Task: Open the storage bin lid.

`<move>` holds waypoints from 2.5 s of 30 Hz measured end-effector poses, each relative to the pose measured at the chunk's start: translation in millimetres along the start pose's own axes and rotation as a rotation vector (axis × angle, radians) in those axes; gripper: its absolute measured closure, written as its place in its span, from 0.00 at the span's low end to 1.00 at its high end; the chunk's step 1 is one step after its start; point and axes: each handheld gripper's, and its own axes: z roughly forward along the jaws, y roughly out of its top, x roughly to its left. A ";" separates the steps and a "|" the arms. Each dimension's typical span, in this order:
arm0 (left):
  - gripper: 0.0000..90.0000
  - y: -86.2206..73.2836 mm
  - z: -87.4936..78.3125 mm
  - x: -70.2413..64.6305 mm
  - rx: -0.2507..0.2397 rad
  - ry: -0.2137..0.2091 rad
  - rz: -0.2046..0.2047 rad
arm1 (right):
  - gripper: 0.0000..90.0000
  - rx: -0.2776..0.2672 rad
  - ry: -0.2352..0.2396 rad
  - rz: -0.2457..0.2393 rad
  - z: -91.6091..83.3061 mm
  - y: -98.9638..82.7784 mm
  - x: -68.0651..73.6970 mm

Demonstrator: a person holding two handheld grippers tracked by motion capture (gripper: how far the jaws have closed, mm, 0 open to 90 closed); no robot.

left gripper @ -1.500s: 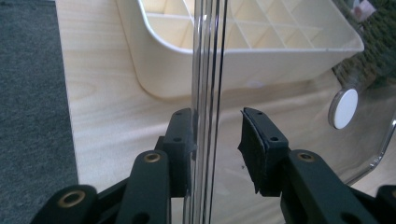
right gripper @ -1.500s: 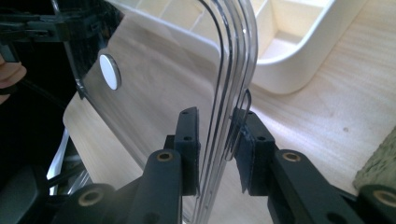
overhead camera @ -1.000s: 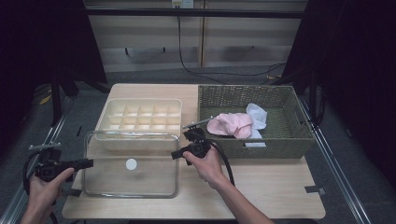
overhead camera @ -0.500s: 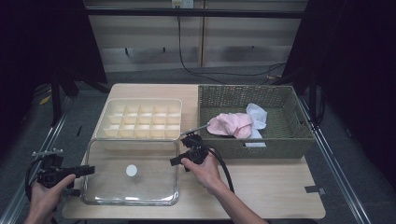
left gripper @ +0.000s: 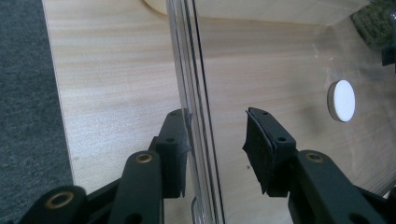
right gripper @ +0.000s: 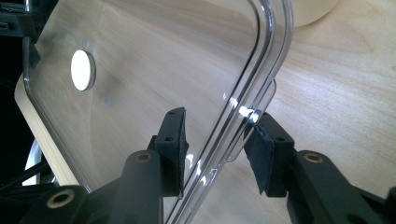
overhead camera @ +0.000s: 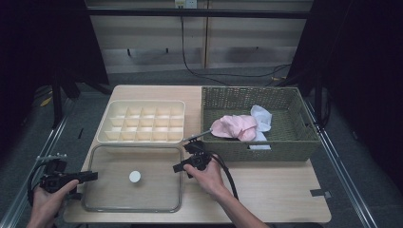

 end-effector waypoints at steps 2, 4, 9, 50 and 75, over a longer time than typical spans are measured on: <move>0.66 -1.2 1.6 0.4 -0.002 -0.001 -0.006 | 0.66 0.004 -0.001 0.009 2.2 -0.2 -0.9; 0.66 -2.5 2.3 2.1 0.006 -0.005 -0.006 | 0.65 0.007 -0.009 0.009 3.8 -0.7 -1.2; 0.65 -4.1 5.1 4.3 0.014 -0.008 -0.019 | 0.63 0.016 -0.021 0.011 9.5 -0.8 -1.8; 0.43 -0.1 0.3 -12.9 -0.019 0.030 0.008 | 0.39 -0.058 -0.062 0.012 -1.2 0.4 -11.7; 0.36 13.9 14.9 -81.2 -0.083 -0.010 0.133 | 0.32 -0.119 0.063 -0.102 -28.7 0.6 -13.9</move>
